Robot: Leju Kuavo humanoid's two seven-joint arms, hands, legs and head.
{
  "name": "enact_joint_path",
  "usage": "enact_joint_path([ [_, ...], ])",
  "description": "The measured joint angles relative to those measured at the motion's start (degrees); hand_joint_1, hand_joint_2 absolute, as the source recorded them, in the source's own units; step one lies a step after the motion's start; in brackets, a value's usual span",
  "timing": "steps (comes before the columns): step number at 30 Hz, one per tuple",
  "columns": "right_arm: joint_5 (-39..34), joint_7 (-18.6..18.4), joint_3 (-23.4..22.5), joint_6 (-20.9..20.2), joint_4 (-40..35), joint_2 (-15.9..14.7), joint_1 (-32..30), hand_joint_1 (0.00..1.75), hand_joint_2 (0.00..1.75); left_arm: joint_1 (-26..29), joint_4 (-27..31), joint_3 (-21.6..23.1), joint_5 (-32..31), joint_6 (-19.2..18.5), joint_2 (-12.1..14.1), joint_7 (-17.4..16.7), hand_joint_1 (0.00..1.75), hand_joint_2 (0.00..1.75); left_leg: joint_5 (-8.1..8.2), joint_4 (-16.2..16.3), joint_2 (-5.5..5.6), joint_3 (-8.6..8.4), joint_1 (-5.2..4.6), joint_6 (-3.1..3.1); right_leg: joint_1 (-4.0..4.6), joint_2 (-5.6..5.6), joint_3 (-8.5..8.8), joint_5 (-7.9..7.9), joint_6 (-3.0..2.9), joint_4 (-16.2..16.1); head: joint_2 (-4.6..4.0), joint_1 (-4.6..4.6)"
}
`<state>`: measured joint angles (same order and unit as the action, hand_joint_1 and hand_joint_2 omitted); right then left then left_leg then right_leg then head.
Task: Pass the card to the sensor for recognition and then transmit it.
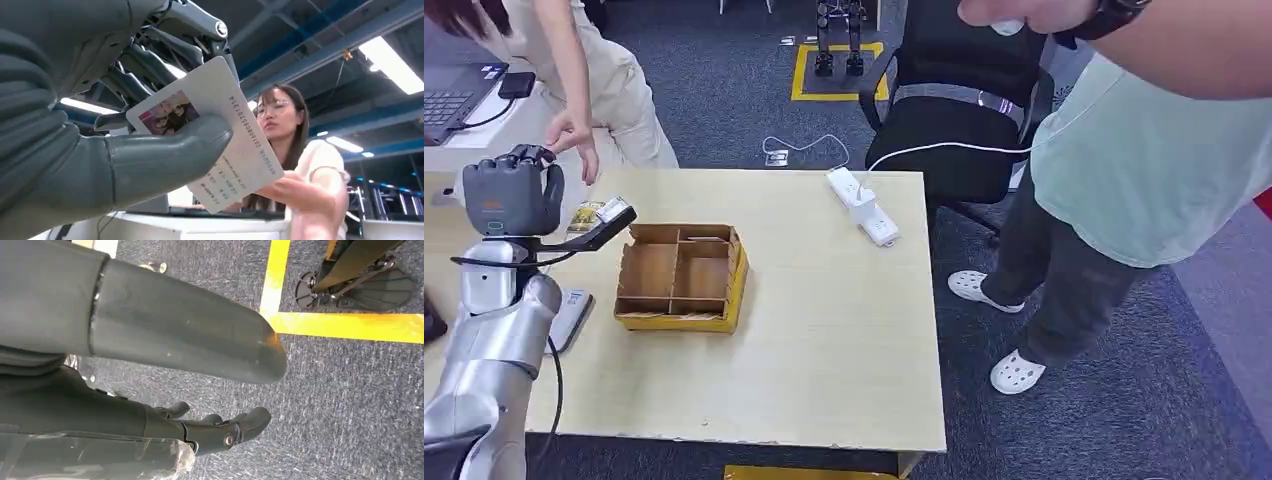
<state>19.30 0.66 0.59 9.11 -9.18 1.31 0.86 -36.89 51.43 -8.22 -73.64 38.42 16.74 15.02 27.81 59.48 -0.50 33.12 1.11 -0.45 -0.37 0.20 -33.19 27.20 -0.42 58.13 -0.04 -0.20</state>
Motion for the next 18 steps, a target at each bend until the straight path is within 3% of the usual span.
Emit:
enact_joint_path([
  [5, 0.2, 0.0, 0.0, 0.0, 0.0, 0.0, 0.0, 0.0, 0.0, -0.7, 0.0, -1.4, -0.1, 0.0, -1.0, 0.6, 1.75, 1.75, 0.0, 0.0, -0.01, 0.0, 0.0, 0.0, 0.0, 0.0, -0.01, 0.0, 0.0, 0.0, 0.0, -0.02],
  [6, 0.2, 0.0, 0.0, 0.0, 0.0, 0.0, 0.0, 0.0, 0.0, -0.7, 0.0, -1.8, 0.1, 0.0, -1.2, 1.2, 0.0, 1.75, 0.0, 0.0, -0.01, 0.0, 0.0, 0.0, 0.0, 0.0, -0.01, 0.0, 0.0, 0.0, 0.0, 0.0],
  [13, 0.4, 0.0, 0.0, -0.1, 0.0, 0.1, 0.0, 0.0, 0.0, -1.0, -0.5, -3.7, 1.7, 0.0, -2.1, 3.1, 0.0, 1.75, 0.0, 0.0, 0.0, 0.01, 0.0, 0.0, 0.0, 0.0, -0.02, 0.0, 0.0, 0.0, 0.0, 0.0],
  [18, 0.5, 0.0, 0.0, -0.2, 0.0, 0.2, 0.0, 0.0, 0.0, -3.6, -5.8, -3.6, 8.2, -1.0, -2.0, 3.6, 0.0, 1.75, -0.01, 0.0, -0.01, 0.01, 0.0, 0.0, 0.0, 0.01, -0.02, 0.0, 0.0, 0.0, 0.0, 0.0],
])
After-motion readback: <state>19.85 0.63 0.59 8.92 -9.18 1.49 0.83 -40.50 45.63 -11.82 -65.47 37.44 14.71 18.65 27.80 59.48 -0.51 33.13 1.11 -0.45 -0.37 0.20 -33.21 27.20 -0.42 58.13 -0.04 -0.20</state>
